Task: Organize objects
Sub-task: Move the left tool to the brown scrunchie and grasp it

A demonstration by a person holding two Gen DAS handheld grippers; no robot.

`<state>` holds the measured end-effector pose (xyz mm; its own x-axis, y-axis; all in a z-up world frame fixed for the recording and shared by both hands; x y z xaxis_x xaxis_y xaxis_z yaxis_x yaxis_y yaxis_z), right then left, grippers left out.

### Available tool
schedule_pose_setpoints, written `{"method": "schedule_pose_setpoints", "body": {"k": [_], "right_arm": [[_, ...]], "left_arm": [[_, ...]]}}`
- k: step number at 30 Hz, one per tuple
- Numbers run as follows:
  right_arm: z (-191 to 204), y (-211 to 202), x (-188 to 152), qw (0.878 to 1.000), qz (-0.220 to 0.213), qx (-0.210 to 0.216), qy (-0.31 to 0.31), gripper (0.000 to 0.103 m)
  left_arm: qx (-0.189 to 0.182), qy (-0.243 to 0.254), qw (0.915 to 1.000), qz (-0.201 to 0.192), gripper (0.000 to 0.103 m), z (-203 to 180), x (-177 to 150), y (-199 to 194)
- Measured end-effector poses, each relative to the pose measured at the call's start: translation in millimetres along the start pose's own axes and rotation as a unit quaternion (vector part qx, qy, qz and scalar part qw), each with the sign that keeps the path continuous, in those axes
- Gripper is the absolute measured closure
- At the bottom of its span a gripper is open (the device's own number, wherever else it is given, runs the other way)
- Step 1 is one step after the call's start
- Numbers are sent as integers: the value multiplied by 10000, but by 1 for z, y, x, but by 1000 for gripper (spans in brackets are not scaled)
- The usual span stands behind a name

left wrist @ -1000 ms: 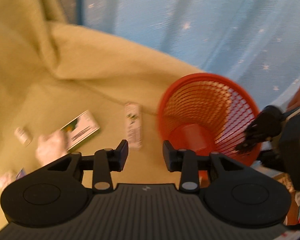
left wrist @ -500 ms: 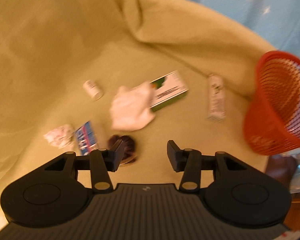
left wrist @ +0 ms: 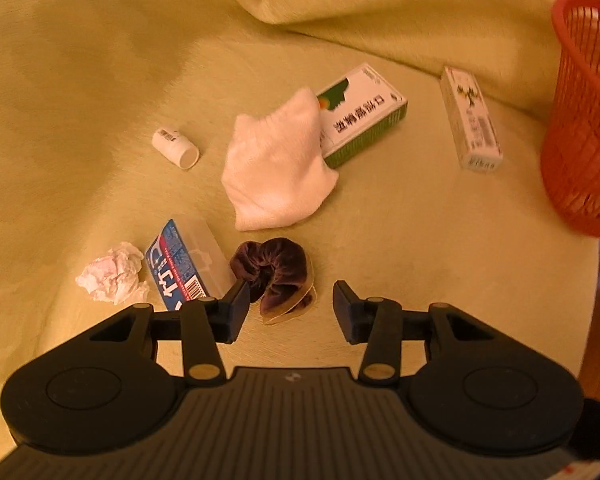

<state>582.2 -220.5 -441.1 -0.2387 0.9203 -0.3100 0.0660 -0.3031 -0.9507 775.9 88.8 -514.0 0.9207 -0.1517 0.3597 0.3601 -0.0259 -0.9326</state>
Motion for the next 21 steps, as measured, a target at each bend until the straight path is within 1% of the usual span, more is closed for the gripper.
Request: {"method": "schedule_pose_setpoints", "body": {"k": [2,7,13,21], "right_arm": [[0,0,-1,10000,9,4,-7,101],[0,0,-1,10000,21,4,-20,101],[1,1,-1,10000,31,-5,-14,101],[0,2,-2,10000,25,9,1,101]], "left_arm": [[15,191,9998,4,64,-2,-2,5],[67,480,9988,93,64,-4,-5,19],[114,727,9971,177,64,-7,-6,32],[139,874,9958,243,77,-10,-8,39]]}}
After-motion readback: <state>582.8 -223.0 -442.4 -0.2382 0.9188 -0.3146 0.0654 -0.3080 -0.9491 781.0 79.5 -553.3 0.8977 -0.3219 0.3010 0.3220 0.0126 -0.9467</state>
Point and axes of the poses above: each gripper's, at about its wrist camera, not at the fingertips, and y roughly the way its jaws point, z to its left, x to its top, the point moved 10 cm from there along y, roughly the way its jaws point, and after that the axes turned 15 degrees about -y, right-handed, at the moved point
